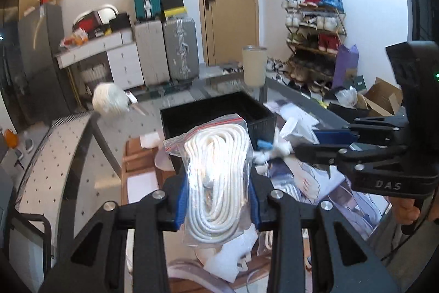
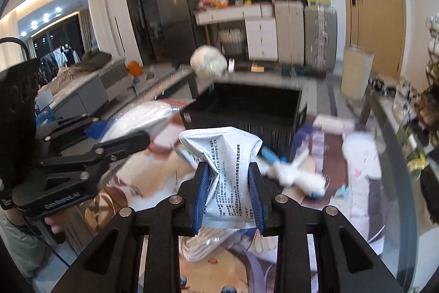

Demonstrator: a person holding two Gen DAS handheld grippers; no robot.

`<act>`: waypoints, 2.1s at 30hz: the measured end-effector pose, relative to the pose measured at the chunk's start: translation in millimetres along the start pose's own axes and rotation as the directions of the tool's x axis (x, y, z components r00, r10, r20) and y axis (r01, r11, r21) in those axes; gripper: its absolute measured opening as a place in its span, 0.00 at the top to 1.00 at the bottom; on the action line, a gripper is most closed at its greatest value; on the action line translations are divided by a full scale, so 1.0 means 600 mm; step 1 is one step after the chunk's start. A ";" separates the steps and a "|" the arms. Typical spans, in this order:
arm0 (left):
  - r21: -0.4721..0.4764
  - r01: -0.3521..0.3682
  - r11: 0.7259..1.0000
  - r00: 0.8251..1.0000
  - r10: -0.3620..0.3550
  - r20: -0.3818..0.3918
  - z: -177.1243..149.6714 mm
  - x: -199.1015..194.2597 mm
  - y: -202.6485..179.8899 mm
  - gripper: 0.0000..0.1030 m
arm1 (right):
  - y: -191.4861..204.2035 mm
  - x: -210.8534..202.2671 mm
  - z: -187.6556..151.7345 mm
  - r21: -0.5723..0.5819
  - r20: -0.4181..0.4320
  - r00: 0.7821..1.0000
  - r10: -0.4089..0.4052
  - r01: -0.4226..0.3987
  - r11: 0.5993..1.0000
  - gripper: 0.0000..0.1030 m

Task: Organize soft objects
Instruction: 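Grasp the white packet with the right tool while the left tool grasps the bagged white rope, then lift both held items and carry them over the black box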

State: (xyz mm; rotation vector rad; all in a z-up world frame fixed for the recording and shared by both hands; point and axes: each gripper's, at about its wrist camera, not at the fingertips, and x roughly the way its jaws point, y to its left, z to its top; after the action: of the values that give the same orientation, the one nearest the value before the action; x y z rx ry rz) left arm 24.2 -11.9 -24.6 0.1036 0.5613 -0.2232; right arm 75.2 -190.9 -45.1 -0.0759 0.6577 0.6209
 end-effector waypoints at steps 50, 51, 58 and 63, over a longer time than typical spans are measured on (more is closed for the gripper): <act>-0.216 -0.028 0.976 0.975 0.074 0.208 0.151 0.108 0.114 0.67 | -0.025 0.084 0.222 0.030 0.275 0.958 -0.080 0.074 0.997 0.72; -0.217 -0.026 0.976 0.980 0.067 0.185 0.150 0.117 0.114 0.67 | -0.030 0.098 0.223 0.036 0.240 0.967 -0.085 0.078 0.996 0.72; -0.180 -0.040 0.983 0.999 0.038 -0.013 0.127 0.193 0.095 0.67 | -0.066 0.180 0.209 0.081 0.026 0.995 -0.091 0.089 0.993 0.72; -0.205 -0.005 0.979 0.989 -0.026 -0.148 0.110 0.240 0.089 0.67 | -0.095 0.221 0.194 0.132 -0.078 0.994 -0.082 0.092 0.987 0.72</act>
State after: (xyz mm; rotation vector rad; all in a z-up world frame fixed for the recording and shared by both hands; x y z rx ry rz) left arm 189.8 3.4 -44.4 -0.0840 0.7319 -0.1677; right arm 253.1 -139.4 -38.5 0.0000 0.7608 0.4899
